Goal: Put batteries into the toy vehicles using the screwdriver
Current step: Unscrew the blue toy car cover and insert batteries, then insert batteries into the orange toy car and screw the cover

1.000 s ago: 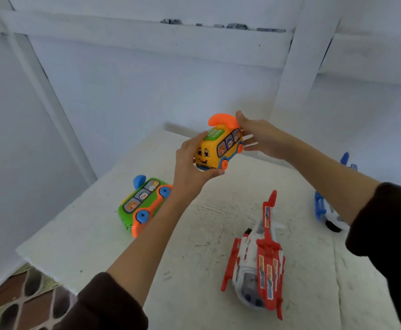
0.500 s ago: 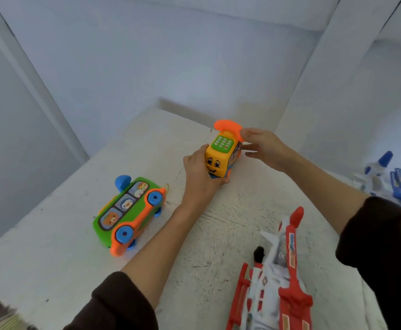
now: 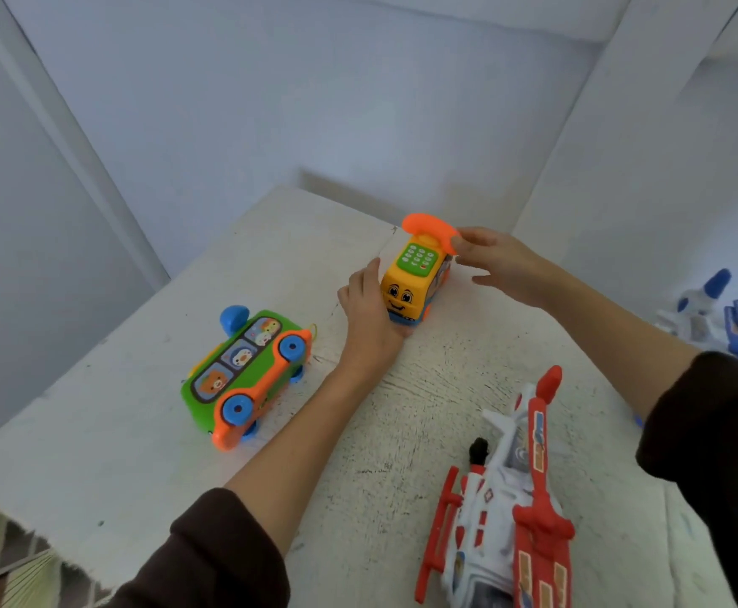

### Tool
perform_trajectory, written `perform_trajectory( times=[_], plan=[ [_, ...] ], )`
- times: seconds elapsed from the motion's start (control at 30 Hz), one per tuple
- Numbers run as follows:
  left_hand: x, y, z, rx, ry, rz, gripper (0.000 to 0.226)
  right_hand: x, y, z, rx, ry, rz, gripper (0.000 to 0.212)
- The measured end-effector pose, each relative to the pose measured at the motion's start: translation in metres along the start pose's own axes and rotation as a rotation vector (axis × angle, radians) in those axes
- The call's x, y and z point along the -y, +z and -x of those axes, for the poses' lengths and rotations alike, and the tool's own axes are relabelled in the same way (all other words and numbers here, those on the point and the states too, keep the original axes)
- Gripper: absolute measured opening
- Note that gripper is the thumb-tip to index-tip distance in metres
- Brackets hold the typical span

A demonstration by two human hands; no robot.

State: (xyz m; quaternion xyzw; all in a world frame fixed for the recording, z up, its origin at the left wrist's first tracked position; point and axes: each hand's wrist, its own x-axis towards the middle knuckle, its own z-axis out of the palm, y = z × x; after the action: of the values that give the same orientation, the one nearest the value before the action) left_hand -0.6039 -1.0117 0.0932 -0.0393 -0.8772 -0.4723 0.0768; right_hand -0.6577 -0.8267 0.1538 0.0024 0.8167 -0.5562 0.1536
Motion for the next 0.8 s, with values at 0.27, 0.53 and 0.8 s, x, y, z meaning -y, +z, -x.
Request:
perform_trajectory(
  times=[0.27,0.53,0.8],
  plan=[
    [-0.032,-0.072,0.020,-0.144,0.195,0.014,0.078,0.061,0.028,0.038,-0.288,-0.542,0.386,0.033],
    [-0.002,-0.171,0.077,-0.206,0.131,-0.011,0.062,0.109,0.124,0.053,0.280,-0.686,0.868,0.060],
    [0.047,-0.181,0.132,0.048,-0.196,-0.005,0.106,0.101,0.199,0.039,0.560,-0.654,1.346,0.114]
  ],
)
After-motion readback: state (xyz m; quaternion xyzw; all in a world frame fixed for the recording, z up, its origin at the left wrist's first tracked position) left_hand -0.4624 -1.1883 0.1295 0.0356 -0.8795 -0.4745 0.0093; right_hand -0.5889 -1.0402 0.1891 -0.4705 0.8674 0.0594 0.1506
